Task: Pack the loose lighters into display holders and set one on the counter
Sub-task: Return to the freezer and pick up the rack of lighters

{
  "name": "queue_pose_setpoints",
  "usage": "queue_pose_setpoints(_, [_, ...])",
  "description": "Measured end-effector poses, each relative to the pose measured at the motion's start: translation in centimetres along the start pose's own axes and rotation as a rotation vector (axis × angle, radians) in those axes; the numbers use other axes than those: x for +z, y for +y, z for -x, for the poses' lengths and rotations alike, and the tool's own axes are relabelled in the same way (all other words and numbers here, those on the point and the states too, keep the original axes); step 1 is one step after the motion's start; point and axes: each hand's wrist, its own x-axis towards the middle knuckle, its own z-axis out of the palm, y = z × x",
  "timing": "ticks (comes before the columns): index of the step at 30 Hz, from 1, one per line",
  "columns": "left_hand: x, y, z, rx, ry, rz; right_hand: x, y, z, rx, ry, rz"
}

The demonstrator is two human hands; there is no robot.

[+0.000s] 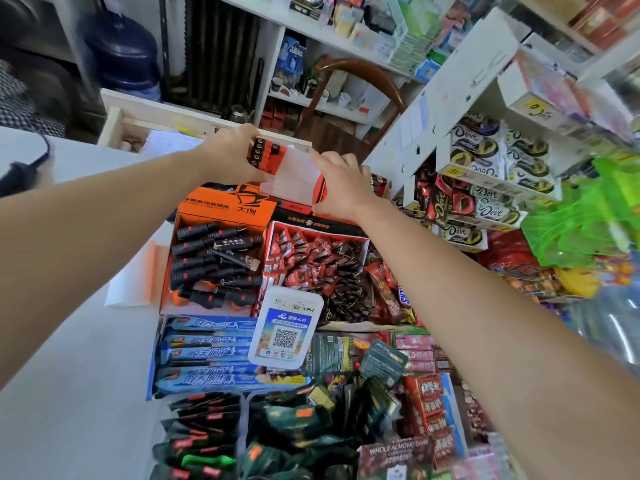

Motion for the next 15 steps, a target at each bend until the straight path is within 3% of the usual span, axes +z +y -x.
queue_pose_setpoints(7, [1.4,1.0,2.0,0.062,0.158,-0.066,0.4,-0.1,1.3,0.016,-0.008,-0.046])
queue_pose_setpoints(11, [1.2,2.9,4.1,0.217,0.334,-0.131,-0.2,-0.1,3.7,0.027,0.104,-0.161])
queue_pose_setpoints(15, [2.0,5.3,7.7,0.381,0.319,-0.11,-0.5,-0.1,8.9,0.047,0.254,-0.285])
